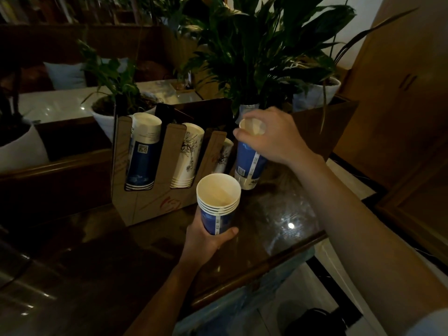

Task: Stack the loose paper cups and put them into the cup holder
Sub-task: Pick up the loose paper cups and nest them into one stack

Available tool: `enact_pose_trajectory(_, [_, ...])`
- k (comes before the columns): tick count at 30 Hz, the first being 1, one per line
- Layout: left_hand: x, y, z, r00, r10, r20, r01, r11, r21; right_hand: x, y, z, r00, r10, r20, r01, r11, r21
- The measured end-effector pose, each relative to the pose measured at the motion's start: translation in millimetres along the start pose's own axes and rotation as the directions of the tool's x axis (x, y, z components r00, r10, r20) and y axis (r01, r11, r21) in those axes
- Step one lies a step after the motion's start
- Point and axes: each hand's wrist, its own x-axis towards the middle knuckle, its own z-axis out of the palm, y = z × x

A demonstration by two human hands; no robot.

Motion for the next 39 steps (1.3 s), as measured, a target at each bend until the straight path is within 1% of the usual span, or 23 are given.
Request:
enact_pose_trajectory(3, [-0.6, 1.4, -0.5, 1.000, 0.013, -0.019, -0.013, 1.000, -0.007, 1.3, -16.9, -16.2, 0.998, -0.033, -0.052, 0.035, 0.999, 0.040])
enact_pose_trajectory(7, [-1.4, 1.7, -0.6, 1.000, 0.023, -0.010, -0.023, 1.000, -0.003, 0.3, -43.3, -35.5, 0.988, -0.089, -0.124, 0.097, 0.993, 0.061])
enact_pose_trajectory(12, [-2.3, 4.0, -0.9, 1.000, 0.018, 0.001, -0.018, 1.000, -0.005, -6.4, -71.6, -46.6, 0.979, -0.151, -0.140, 0.162, 0.984, 0.071])
enact_pose_trajectory(18, [-3.4, 6.6, -3.2, 1.000, -0.014, -0.002, 0.014, 1.000, -0.011, -20.0, -86.6, -38.1, 0.981, -0.178, -0.078, 0.183, 0.980, 0.073])
enact_pose_trajectory(21, [-3.5, 7.4, -2.5, 1.000, -0.004, 0.006, 0.004, 1.000, -0.011, -28.4, -86.5, -28.0, 0.983, -0.181, -0.042, 0.184, 0.979, 0.086])
enact_pose_trajectory(28, [-2.5, 10.3, -0.7, 1.000, -0.002, 0.013, 0.002, 1.000, -0.004, -47.5, -79.4, 4.0, 0.986, -0.153, 0.062, 0.145, 0.983, 0.109])
enact_pose_trajectory(32, [-2.0, 9.4, -1.1, 1.000, 0.026, 0.006, -0.026, 1.000, 0.005, -59.3, -74.4, 23.9, 0.984, -0.123, 0.130, 0.110, 0.989, 0.099])
enact_pose_trajectory(39, [-2.4, 5.1, -0.4, 1.000, 0.004, -0.009, -0.004, 1.000, 0.010, -77.1, -64.4, 54.0, 0.974, -0.116, 0.192, 0.103, 0.992, 0.078])
